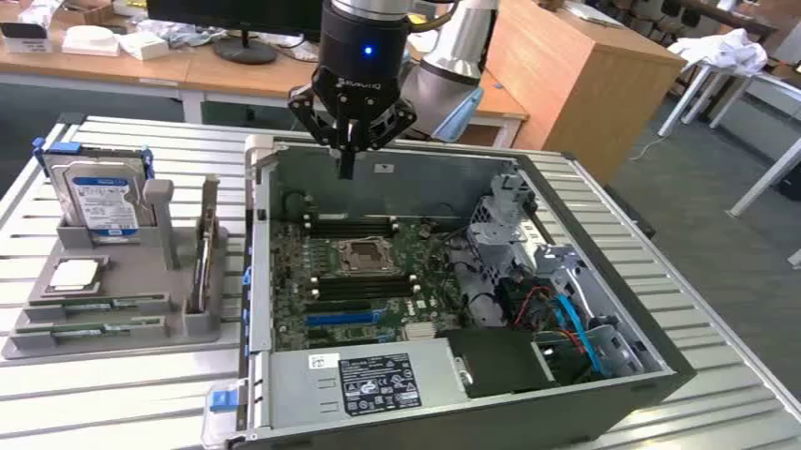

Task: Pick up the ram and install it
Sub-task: 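Reach for the ram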

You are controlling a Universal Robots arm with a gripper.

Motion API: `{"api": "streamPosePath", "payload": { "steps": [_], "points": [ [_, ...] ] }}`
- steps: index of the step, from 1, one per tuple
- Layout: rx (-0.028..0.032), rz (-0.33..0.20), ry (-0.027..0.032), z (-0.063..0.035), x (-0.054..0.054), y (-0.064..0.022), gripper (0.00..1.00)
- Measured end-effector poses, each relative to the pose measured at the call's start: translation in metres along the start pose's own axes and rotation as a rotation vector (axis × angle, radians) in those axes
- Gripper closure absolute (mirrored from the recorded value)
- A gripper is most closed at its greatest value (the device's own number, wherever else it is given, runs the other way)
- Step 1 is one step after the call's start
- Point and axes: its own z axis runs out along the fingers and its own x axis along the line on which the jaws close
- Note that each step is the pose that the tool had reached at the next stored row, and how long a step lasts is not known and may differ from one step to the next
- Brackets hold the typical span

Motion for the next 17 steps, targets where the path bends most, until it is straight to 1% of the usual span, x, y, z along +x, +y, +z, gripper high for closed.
{"api": "streamPosePath", "payload": {
  "steps": [7, 17],
  "points": [
    [0.0001, 0.0, 0.0, 0.0, 0.0008, 0.0, 0.9],
    [0.0, 0.0, -0.0001, -0.0001, 0.0091, -0.0007, 0.9]
  ]
}}
